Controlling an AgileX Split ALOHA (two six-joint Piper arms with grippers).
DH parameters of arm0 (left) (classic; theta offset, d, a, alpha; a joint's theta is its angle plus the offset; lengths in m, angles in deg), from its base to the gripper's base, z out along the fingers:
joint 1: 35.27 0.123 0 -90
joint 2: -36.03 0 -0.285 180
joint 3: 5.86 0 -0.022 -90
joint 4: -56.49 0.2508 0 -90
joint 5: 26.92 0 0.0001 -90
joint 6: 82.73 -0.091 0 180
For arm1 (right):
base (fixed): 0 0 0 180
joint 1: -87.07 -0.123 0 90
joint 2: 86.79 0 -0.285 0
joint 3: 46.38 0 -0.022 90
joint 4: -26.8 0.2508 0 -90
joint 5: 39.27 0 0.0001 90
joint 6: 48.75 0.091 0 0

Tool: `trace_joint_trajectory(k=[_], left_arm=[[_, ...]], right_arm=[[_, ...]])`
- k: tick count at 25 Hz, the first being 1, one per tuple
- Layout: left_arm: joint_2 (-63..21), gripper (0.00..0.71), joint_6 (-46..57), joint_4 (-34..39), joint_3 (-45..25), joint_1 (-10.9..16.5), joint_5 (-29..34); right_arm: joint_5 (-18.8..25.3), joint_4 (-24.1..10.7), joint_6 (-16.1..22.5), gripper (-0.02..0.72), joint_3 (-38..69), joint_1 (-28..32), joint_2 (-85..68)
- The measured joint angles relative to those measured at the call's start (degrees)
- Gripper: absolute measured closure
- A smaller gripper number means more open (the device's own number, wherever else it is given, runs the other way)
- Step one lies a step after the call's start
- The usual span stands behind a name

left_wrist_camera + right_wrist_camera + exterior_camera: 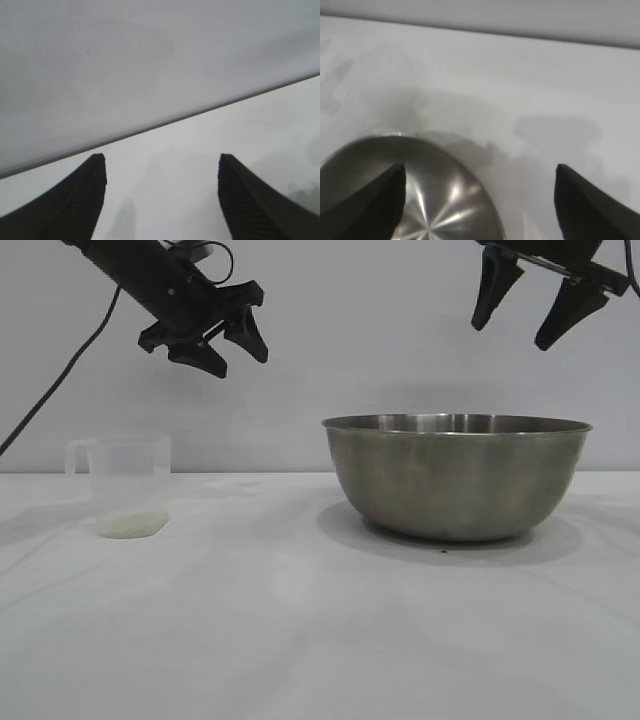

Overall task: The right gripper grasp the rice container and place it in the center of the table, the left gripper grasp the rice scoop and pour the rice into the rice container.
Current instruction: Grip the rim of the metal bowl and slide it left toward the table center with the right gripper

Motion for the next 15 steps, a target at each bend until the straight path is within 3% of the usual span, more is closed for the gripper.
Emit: trace_joint_trajectory(k=[10, 15], left_arm=[[0.0, 0.282, 0.0, 0.0, 0.0, 0.0, 0.0], [0.0, 0.282, 0.0, 0.0, 0.0, 0.0, 0.0]], right_arm=[[0.87, -2.59, 0.78, 0.152, 0.15, 0.0, 0.0], [0.76, -2.48, 0.64, 0.152, 7.04, 0.0, -0.23]])
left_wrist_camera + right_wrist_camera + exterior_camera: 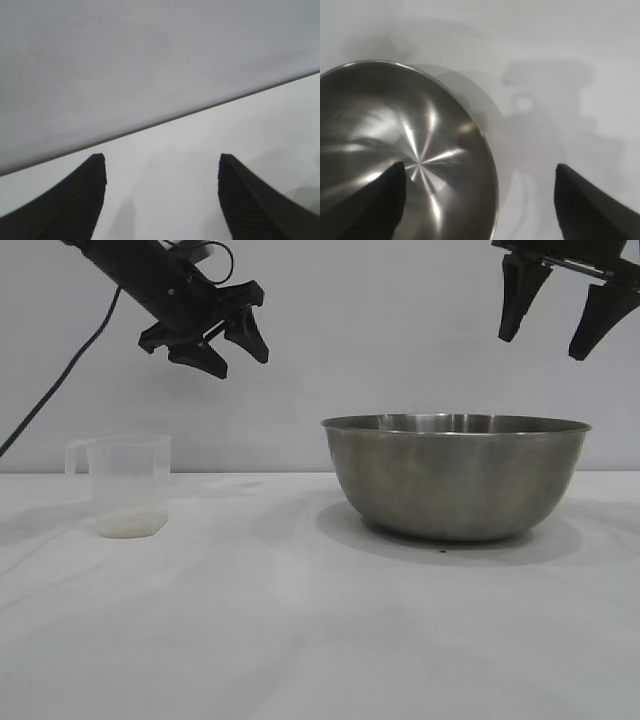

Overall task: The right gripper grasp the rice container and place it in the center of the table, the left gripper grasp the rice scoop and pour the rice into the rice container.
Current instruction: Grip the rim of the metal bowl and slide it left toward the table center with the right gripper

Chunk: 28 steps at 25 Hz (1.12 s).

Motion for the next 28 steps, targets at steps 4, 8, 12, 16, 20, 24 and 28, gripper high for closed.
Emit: trace_joint_trajectory(k=[4, 8, 12, 16, 20, 24, 28], left_arm=[[0.0, 0.282, 0.0, 0.0, 0.0, 0.0, 0.0], [0.0, 0.282, 0.0, 0.0, 0.0, 0.0, 0.0], [0.0, 0.282, 0.0, 0.0, 0.0, 0.0, 0.0], [0.0, 0.282, 0.0, 0.0, 0.0, 0.0, 0.0], [0.0, 0.282, 0.0, 0.0, 0.0, 0.0, 0.04], [0.0, 0.282, 0.0, 0.0, 0.0, 0.0, 0.04], [0.0, 0.282, 0.0, 0.0, 0.0, 0.0, 0.04]], right_arm=[[0.0, 1.69, -0.61, 0.152, 3.11, 0.0, 0.0], [-0.21, 2.11, -1.15, 0.152, 3.16, 0.0, 0.0], [-0.21, 2.32, -1.15, 0.152, 3.16, 0.0, 0.87], [-0.25, 2.55, -1.15, 0.152, 3.16, -0.26, 3.42], [-0.49, 2.66, -1.28, 0.152, 3.16, -1.31, 5.18], [-0.6, 2.77, -1.31, 0.212, 3.16, -1.8, 6.49], [-0.6, 1.44, -1.41, 0.448, 3.16, -1.8, 6.74]])
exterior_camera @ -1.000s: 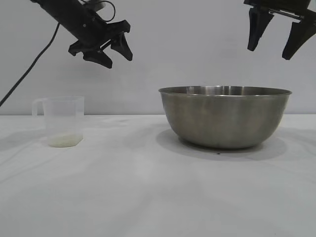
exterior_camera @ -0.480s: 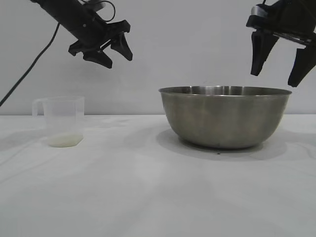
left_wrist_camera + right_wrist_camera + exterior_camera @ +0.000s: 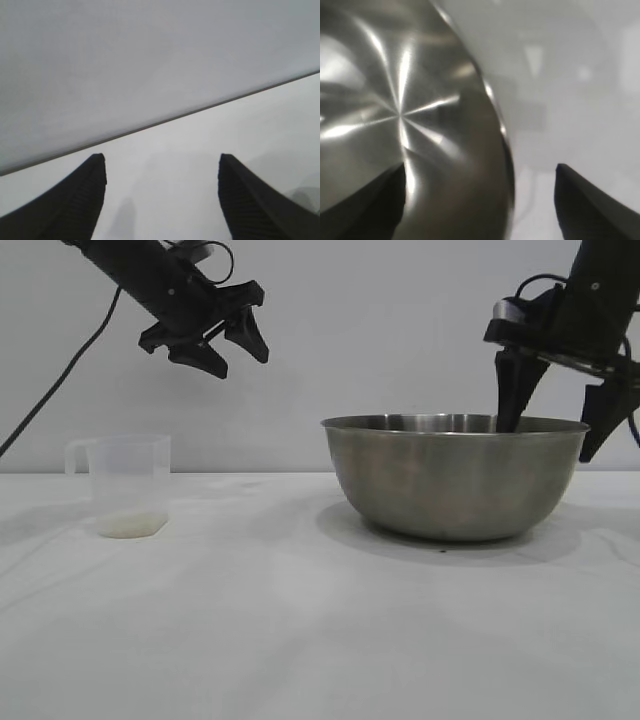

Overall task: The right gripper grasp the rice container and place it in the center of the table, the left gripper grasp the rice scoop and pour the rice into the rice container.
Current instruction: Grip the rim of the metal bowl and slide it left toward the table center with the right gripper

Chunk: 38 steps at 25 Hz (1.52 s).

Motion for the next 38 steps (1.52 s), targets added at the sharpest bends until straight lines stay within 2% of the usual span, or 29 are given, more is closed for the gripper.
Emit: trace_joint_trajectory(k=[2, 5, 10, 15, 24, 31, 34, 38], left_arm=[[0.0, 0.282, 0.0, 0.0, 0.0, 0.0, 0.0], [0.0, 0.282, 0.0, 0.0, 0.0, 0.0, 0.0], [0.0, 0.282, 0.0, 0.0, 0.0, 0.0, 0.0], [0.0, 0.282, 0.0, 0.0, 0.0, 0.0, 0.0], [0.0, 0.282, 0.0, -0.38, 0.0, 0.0, 0.0], [0.0, 0.282, 0.0, -0.75, 0.0, 0.0, 0.0], [0.0, 0.282, 0.0, -1.22, 0.0, 0.0, 0.0], [0.0, 0.282, 0.0, -1.32, 0.0, 0.0, 0.0]], right_arm=[[-0.09, -1.16, 0.0, 0.599, 0.0, 0.0, 0.0], [-0.09, -1.69, 0.0, 0.703, 0.0, 0.0, 0.0], [-0.23, -1.74, 0.0, 0.703, 0.0, 0.0, 0.0], [-0.35, -0.19, 0.11, 0.703, 0.0, -0.52, 0.0], [-0.35, 1.22, 0.11, 0.703, 0.0, -4.77, 0.0], [-0.35, 1.44, 0.11, 0.703, 0.0, -5.0, 0.0], [-0.35, 1.44, 0.11, 0.533, 0.0, -5.0, 0.0], [-0.35, 1.44, 0.11, 0.241, 0.0, -5.0, 0.0]])
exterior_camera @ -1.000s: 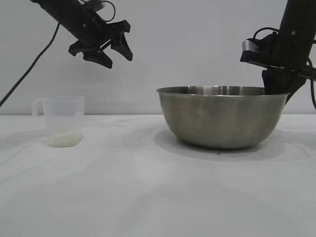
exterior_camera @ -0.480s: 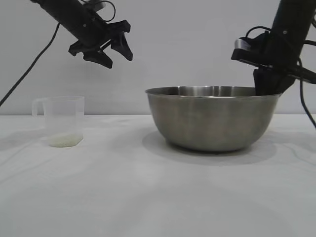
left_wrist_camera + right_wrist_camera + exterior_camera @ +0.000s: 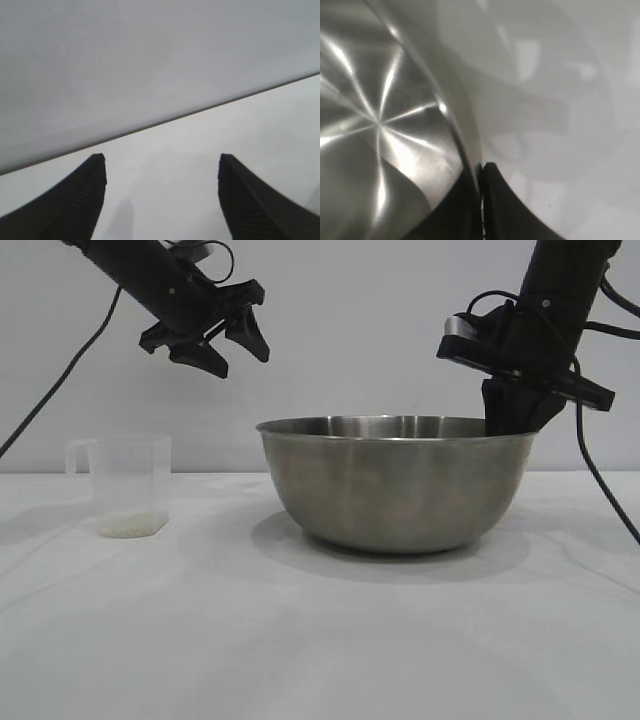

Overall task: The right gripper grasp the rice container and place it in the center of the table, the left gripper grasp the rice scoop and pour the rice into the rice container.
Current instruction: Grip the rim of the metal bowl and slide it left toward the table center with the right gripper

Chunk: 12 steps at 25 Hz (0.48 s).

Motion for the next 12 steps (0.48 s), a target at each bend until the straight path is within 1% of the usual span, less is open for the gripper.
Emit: trace_joint_trajectory(k=[1, 2, 6, 9, 12], left_arm=[[0.0, 0.282, 0.0, 0.0, 0.0, 0.0, 0.0], [0.0, 0.282, 0.0, 0.0, 0.0, 0.0, 0.0], [0.0, 0.282, 0.0, 0.0, 0.0, 0.0, 0.0], [0.0, 0.282, 0.0, 0.0, 0.0, 0.0, 0.0], [0.0, 0.282, 0.0, 0.0, 0.0, 0.0, 0.0]], right_arm=[[0.0, 0.0, 0.0, 0.186, 0.0, 0.0, 0.0], [0.0, 0.0, 0.0, 0.157, 0.0, 0.0, 0.0], [0.11, -0.51, 0.0, 0.157, -1.21, 0.0, 0.0], [0.23, -0.78, -0.1, 0.157, -5.22, 0.1, 0.0], [0.45, -2.17, -0.1, 0.157, -9.69, 0.1, -1.1]])
